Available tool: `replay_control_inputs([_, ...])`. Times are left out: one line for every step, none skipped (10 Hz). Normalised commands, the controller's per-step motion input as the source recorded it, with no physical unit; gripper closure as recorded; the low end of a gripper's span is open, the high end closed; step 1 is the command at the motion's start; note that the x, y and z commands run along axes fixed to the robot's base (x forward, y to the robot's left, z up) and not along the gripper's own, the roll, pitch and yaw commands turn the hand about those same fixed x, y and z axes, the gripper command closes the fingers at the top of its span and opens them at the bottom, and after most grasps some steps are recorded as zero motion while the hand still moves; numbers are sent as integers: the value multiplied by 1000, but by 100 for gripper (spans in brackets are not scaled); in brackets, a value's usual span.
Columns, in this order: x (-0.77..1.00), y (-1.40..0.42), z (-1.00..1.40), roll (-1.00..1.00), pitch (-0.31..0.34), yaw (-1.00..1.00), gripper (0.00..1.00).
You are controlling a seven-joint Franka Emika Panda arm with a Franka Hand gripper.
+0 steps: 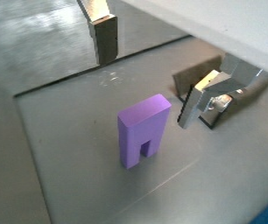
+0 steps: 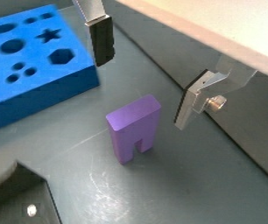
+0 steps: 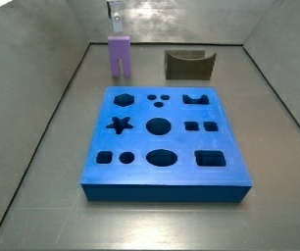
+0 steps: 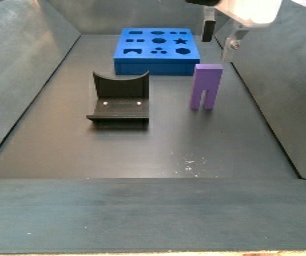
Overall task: Pick up the double-square object. Rotate the double-square object. Move to above the board. Insert the double-square object.
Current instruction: Rotate the double-square object.
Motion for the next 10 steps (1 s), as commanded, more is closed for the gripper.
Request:
replay_control_inputs([17,-1,-27,2,-2,1000,0])
replay_control_inputs([18,-2,-25,2,-3,1000,0])
replay_control_inputs([19,-2,-23,2,-3,1000,0])
replay_control_inputs([19,-3,-23,2,-3,1000,0])
replay_control_inputs([20,-3,-22,2,-4,1000,0])
replay_control_inputs([20,-3,-21,2,-4,1000,0])
replay_control_inputs([20,-4,-21,2,-4,1000,0])
replay_control_inputs([20,-4,-21,3,-5,1000,0])
replay_control_inputs([20,-4,-21,3,-5,1000,0])
replay_control_inputs([20,-4,-21,3,-6,1000,0])
